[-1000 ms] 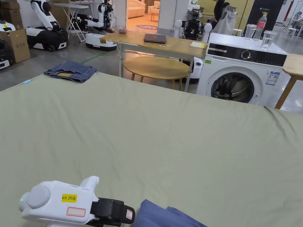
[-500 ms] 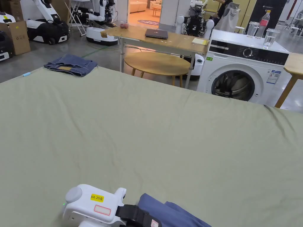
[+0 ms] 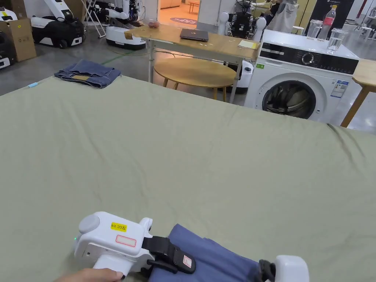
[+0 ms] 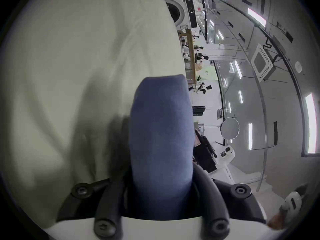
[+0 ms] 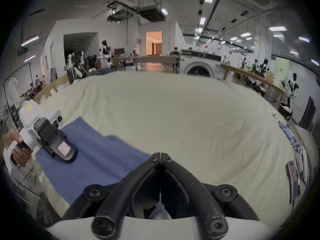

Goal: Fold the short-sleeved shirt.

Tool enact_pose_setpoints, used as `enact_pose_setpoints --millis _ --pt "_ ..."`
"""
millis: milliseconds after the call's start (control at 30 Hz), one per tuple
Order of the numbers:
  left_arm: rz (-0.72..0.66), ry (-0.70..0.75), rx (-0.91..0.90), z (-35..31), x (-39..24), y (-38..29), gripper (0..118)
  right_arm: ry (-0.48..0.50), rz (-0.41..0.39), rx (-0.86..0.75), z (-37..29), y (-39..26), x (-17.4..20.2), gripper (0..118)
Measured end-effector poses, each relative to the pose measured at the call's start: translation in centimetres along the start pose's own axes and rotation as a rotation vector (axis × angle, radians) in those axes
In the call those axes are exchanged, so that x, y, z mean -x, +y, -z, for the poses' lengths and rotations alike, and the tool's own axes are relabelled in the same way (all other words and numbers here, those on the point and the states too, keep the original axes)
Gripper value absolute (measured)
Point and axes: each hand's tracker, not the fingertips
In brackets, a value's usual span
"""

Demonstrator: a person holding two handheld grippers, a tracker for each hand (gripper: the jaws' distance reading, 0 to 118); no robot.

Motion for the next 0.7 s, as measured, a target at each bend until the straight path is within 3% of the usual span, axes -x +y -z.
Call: enact_pose_setpoints --millis 267,567,600,700 --pt "0.149 0.136 -0.071 -7.9 -7.1 -0.3 21 -0.039 -0.038 -0.171 0.1 4.7 -0.4 0" --pt "0.135 0.360 -0.229 -23.6 -9.0 1.0 21 -0.021 -0.054 -0.230 1.7 7.4 1.3 0" --pt "0.131 0.390 -0.246 -26.3 -7.6 5.1 21 -0.018 -0.054 -0.228 1.9 7.5 1.6 0" --pt "0.097 0.475 -0.289 -32.0 -6.7 6.7 21 -0.010 -0.061 -0.217 2.5 7.5 2.1 0"
